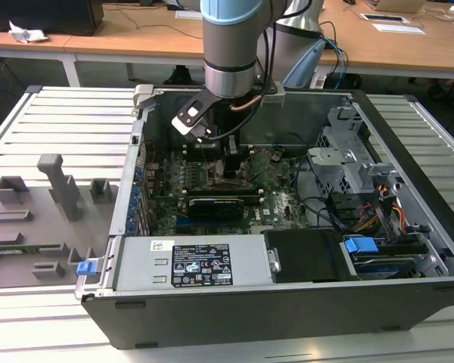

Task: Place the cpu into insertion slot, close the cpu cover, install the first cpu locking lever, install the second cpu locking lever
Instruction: 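Place the cpu into insertion slot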

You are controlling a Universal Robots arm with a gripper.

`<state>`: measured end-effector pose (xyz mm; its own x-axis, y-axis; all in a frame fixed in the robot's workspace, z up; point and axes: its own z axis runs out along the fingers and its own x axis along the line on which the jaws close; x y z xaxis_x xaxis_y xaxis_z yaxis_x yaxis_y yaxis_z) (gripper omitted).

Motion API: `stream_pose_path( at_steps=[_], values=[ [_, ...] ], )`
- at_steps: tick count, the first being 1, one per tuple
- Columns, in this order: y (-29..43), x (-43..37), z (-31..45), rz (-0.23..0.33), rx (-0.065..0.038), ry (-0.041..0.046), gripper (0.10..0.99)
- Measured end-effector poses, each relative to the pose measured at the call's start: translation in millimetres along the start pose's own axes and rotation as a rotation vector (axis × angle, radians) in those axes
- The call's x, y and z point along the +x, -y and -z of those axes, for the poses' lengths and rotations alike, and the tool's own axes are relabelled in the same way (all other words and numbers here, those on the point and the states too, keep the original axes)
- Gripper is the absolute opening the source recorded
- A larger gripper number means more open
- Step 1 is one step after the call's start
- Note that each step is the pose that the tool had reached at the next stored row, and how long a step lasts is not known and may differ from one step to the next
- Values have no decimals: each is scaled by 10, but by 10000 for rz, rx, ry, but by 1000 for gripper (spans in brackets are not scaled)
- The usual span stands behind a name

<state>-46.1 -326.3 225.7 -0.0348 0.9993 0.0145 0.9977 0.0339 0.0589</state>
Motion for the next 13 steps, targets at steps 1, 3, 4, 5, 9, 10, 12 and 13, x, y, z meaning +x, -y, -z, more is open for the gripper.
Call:
stream_pose_path(
  at_steps=[1, 3, 4, 5, 9, 10, 12, 13],
  values=[
    [0, 2, -24, -72, -1, 4, 529],
    [5, 4, -82, -85, -1, 5, 529],
    [5, 5, -87, -95, 0, 5, 529],
    [5, 5, -93, -121, 0, 7, 529],
    [7, 19, -117, -236, -2, 17, 529],
    [6, 28, -120, -236, -1, 17, 529],
    [6, 47, -131, -248, -1, 18, 529],
    [6, 57, -140, -259, 0, 18, 529]
  ],
)
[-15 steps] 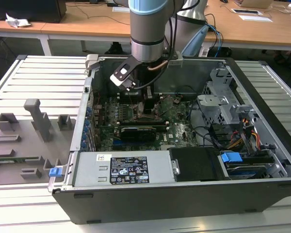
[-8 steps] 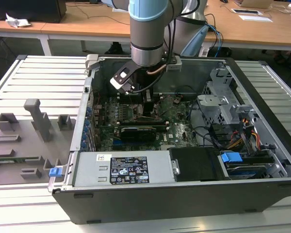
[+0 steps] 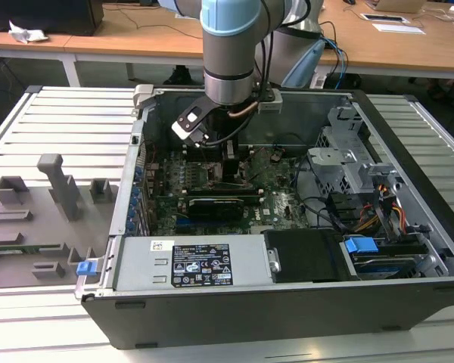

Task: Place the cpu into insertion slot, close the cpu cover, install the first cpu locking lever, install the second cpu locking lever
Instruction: 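Place the cpu into insertion slot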

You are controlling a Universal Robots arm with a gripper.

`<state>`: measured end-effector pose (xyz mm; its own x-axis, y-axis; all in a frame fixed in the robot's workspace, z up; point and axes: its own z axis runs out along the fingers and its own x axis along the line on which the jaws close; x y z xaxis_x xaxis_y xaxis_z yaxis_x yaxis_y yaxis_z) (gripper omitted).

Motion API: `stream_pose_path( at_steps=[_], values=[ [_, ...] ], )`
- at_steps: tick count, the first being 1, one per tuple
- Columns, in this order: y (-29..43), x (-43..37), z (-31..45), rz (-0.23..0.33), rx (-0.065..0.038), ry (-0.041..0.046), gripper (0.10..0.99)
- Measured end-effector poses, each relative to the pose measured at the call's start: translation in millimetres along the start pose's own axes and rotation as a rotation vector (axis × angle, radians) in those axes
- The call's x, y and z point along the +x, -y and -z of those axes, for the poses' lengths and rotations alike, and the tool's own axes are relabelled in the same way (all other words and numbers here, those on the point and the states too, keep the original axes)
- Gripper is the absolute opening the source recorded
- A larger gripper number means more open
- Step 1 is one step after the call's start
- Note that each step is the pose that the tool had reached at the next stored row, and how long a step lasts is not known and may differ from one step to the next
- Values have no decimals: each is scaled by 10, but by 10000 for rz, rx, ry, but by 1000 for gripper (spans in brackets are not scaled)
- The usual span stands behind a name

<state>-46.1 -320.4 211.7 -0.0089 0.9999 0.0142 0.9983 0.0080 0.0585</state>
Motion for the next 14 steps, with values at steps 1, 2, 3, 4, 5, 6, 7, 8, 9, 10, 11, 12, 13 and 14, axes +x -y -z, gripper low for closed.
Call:
stream_pose_path(
  at_steps=[1, 2, 3, 4, 5, 6, 7, 8, 9, 10, 11, 12, 13, 14],
  values=[
    [0, 0, -4, -1, 3, 1, 529],
    [1, 3, -15, -6, 5, 1, 529],
    [1, 4, -27, -5, 7, 6, 529],
    [2, 4, -36, -5, 8, 8, 529],
    [3, 5, -40, -7, 8, 8, 529],
    [3, 5, -43, -9, 8, 9, 529],
    [3, 5, -46, -14, 8, 10, 529],
    [3, 6, -49, -22, 7, 9, 529],
    [4, 9, -53, -37, 8, 11, 529],
    [4, 11, -54, -44, 7, 10, 529],
    [4, 15, -60, -63, 7, 12, 529],
    [4, 18, -66, -75, 7, 14, 529],
    [5, 22, -76, -82, 6, 18, 529],
    [5, 23, -85, -86, 7, 29, 529]
  ],
)
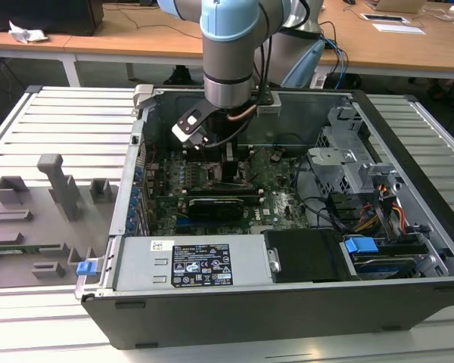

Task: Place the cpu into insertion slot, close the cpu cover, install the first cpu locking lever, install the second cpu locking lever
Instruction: 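Place the cpu into insertion slot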

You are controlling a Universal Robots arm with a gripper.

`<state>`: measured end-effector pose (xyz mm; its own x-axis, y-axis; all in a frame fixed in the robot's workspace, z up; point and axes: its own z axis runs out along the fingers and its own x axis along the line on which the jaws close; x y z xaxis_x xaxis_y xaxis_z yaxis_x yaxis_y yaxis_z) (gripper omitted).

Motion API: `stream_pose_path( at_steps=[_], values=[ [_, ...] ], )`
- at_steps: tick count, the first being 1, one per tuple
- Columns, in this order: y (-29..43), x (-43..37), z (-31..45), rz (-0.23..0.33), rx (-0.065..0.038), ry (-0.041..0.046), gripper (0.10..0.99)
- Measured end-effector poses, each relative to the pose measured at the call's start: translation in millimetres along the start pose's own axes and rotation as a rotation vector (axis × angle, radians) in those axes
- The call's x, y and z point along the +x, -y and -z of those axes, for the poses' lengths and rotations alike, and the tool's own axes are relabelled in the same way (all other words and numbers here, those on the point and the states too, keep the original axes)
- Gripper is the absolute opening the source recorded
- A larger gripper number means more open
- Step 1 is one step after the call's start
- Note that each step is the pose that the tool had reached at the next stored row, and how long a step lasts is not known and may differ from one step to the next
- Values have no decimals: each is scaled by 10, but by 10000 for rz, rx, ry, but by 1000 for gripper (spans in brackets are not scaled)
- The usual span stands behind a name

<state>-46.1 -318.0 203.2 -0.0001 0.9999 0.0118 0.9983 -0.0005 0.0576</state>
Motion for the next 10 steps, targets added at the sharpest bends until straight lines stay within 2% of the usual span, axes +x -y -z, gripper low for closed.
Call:
stream_pose_path(
  at_steps=[5, 10],
  values=[
    [1, 19, -31, 2, 9, 76, 529],
    [1, 19, -31, 2, 9, 91, 541]
  ],
)
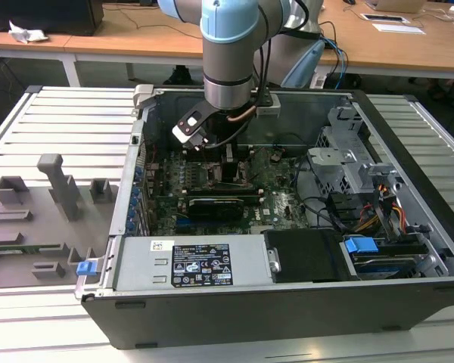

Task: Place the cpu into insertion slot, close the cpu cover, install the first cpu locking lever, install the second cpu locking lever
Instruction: 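Place the cpu into insertion slot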

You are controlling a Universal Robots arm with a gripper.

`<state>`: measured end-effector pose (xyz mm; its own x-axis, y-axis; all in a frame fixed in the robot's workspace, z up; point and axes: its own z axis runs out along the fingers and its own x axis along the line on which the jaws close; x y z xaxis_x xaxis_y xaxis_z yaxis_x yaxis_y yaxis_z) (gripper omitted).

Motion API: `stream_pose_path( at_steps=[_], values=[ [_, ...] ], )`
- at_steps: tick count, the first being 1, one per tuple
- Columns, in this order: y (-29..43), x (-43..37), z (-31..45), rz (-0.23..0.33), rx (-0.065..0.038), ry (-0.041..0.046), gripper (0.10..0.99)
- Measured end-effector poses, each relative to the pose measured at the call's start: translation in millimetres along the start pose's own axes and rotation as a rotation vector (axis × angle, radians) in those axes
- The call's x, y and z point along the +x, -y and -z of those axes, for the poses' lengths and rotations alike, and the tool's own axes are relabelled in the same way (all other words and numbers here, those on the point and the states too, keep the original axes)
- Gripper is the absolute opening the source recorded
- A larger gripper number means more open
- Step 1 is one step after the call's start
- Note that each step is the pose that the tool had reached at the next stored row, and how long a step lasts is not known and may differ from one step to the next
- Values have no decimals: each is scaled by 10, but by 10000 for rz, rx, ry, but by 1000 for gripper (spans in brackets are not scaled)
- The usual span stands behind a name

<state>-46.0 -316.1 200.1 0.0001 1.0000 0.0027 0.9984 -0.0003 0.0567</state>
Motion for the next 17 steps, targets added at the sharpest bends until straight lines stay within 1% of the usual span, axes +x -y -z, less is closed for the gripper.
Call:
stream_pose_path(
  at_steps=[1, 6, 9, 10, 11, 12, 13, 14, 15, 16, 17],
  values=[
    [0, 0, 0, 1, 0, 6, 604],
    [-2, 1, 40, 0, 0, 7, 604],
    [-5, 1, 81, 0, 0, 7, 604],
    [-5, 1, 88, 1, 0, 10, 588],
    [-6, 1, 99, 2, 0, 17, 525],
    [-7, 1, 104, 2, -1, 29, 341],
    [-6, 1, 106, 2, -1, 36, 282],
    [-6, 1, 109, 3, 0, 44, 282],
    [-7, 1, 115, 4, 0, 59, 220],
    [-7, 1, 122, 4, 0, 66, 106],
    [-7, 1, 123, 4, -2, 65, 106]
  ],
)
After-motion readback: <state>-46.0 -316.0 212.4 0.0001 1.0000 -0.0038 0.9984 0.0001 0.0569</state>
